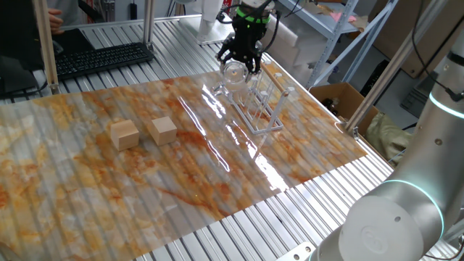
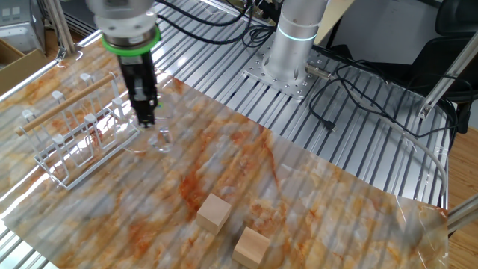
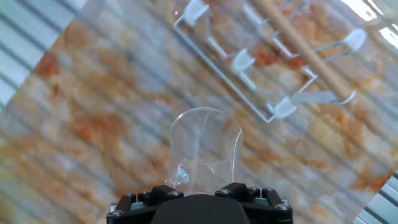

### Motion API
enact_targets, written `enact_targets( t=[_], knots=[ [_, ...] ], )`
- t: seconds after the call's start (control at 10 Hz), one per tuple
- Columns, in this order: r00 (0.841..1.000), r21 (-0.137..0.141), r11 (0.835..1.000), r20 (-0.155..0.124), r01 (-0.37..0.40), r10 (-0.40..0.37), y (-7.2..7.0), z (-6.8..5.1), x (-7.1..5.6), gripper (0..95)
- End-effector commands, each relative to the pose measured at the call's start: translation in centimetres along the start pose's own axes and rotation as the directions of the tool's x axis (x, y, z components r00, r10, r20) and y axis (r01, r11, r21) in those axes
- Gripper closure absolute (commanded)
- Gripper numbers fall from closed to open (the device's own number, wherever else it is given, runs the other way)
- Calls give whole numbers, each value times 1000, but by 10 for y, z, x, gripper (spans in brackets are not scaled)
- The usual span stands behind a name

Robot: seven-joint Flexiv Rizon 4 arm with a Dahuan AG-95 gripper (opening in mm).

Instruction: Put the cup on the cup rack

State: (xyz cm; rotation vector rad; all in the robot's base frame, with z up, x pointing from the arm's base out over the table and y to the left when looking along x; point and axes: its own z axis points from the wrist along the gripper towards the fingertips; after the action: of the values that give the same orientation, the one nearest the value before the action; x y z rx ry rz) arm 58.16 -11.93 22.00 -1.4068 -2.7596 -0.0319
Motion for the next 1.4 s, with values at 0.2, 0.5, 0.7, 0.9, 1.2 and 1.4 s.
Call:
enact_targets(
  t=[0.2,0.5,0.7,0.9,1.2,1.4],
  knots=[
    [1000,-4,1000,-17,-24,24,-5,-7,-22,950],
    [999,-8,1000,-33,-9,9,-7,-8,-32,950],
    [999,-5,1000,-29,15,-16,-7,-6,-35,950],
    [999,-12,1000,-37,15,-16,-7,-5,-36,950],
    [1000,-8,1000,-18,-18,18,-7,-5,-36,950],
    [997,-10,997,-16,-77,77,-7,-5,-36,950]
  ],
)
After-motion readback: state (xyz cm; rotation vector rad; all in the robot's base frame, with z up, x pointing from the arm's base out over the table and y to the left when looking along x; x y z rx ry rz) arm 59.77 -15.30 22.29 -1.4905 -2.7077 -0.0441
